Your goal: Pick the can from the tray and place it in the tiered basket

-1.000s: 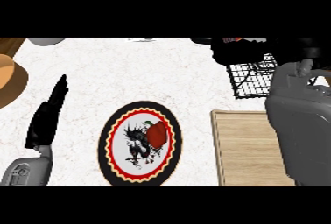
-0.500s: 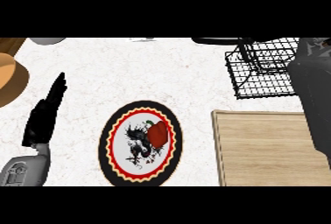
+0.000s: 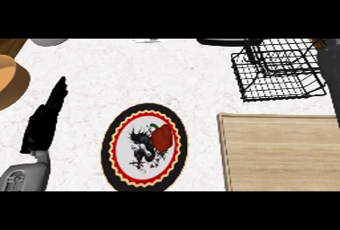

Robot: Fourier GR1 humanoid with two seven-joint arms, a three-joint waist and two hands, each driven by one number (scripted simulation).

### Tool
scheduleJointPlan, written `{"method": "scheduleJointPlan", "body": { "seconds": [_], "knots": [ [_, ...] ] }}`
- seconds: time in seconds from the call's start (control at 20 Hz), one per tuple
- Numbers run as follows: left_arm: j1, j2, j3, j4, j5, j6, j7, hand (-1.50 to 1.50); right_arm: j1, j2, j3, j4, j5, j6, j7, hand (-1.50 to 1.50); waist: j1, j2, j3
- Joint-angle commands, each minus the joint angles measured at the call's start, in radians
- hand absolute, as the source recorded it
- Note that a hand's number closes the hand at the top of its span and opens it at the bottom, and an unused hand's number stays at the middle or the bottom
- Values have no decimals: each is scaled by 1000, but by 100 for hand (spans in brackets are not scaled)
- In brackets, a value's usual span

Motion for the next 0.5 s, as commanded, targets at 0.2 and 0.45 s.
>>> {"method": "scheduleJointPlan", "body": {
  "seconds": [0.2, 0.45],
  "knots": [
    [-74, -15, -16, -41, -21, 16, 109, 0, -45, 5, -74, 198, -69, 0, -140, 150, 3, 0, 0],
    [-22, -35, -28, -24, -29, 22, 34, 0, -15, -6, -161, 304, -158, 59, -167, 150, 1, -1, 0]
  ]
}}
